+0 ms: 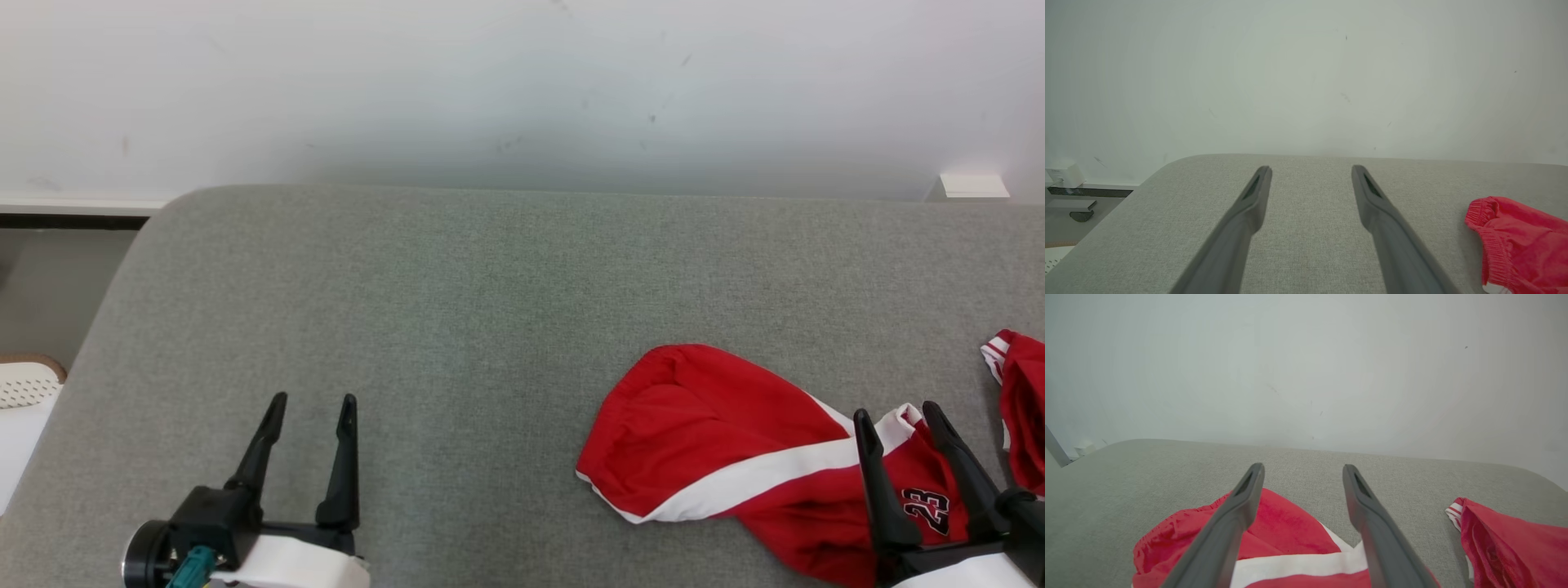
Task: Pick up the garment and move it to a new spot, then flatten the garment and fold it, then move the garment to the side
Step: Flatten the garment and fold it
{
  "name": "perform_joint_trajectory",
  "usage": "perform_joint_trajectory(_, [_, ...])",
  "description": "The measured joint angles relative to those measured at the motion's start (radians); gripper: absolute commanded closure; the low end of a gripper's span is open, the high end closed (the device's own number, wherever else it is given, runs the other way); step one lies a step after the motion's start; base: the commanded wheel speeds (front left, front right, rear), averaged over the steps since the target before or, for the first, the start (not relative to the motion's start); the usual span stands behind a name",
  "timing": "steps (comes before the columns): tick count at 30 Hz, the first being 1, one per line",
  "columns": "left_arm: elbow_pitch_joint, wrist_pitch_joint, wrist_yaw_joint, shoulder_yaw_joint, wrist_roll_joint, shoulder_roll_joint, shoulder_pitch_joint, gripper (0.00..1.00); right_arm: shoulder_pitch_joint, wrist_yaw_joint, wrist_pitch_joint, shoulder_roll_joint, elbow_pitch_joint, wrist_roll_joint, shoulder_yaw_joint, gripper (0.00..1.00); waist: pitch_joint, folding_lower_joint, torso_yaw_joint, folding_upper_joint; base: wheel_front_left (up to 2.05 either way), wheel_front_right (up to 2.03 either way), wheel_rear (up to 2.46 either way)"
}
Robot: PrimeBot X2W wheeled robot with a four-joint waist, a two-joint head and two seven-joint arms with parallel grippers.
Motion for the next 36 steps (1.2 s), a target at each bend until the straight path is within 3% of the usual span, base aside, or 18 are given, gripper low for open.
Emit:
perform_joint_trajectory(25, [-0.027,0.0,-0.01,-0.034,0.019,0.018,-0.032,0.0,0.006,0.0,0.015,0.01,-0.008,0.013,-0.008,0.0,0.007,0.0,-0.007,0.0,0.0,0.0,0.0])
perform_joint_trajectory(29, [-0.046,0.015,-0.057,-0.119,0.071,-0.008,-0.147,0.0,0.004,0.0,0.016,0.011,-0.019,0.012,-0.021,0.0,0.029,0.0,0.0,0.0,0.0,0.0,0.0])
perform_joint_trajectory(36, [0.075,0.099,-0.207,-0.351,0.125,-0.133,-0.331,0.0,-0.025,0.0,0.016,0.012,-0.023,0.011,-0.01,0.0,0.083,0.0001,-0.007,0.0,0.0,0.0,0.0])
